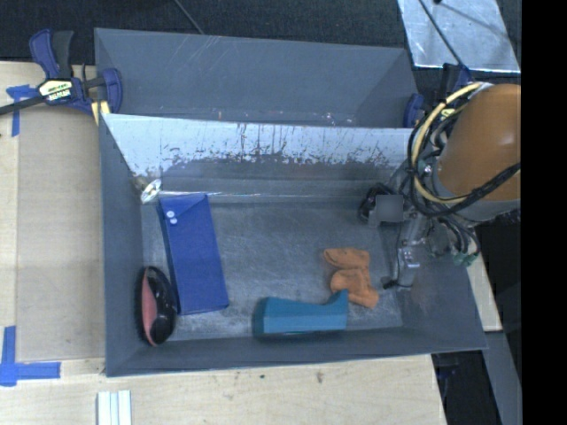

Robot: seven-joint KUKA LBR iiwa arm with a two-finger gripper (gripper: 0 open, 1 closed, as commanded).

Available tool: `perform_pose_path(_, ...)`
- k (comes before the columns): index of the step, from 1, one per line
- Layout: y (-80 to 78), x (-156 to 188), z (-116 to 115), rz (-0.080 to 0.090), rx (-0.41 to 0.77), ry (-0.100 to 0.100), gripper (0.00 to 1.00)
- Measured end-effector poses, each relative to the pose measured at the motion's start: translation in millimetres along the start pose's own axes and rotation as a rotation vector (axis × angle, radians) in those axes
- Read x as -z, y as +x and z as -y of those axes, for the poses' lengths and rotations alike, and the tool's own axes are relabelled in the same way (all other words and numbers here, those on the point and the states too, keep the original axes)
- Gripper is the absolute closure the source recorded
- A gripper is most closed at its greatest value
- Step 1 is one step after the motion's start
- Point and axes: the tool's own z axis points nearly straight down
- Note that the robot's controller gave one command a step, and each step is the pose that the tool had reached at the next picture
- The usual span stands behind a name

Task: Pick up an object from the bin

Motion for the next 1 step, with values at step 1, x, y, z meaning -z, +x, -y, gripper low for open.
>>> perform_pose_path(1,-1.6,4.7,-0.4,0.009,0.003,0.001,0.0)
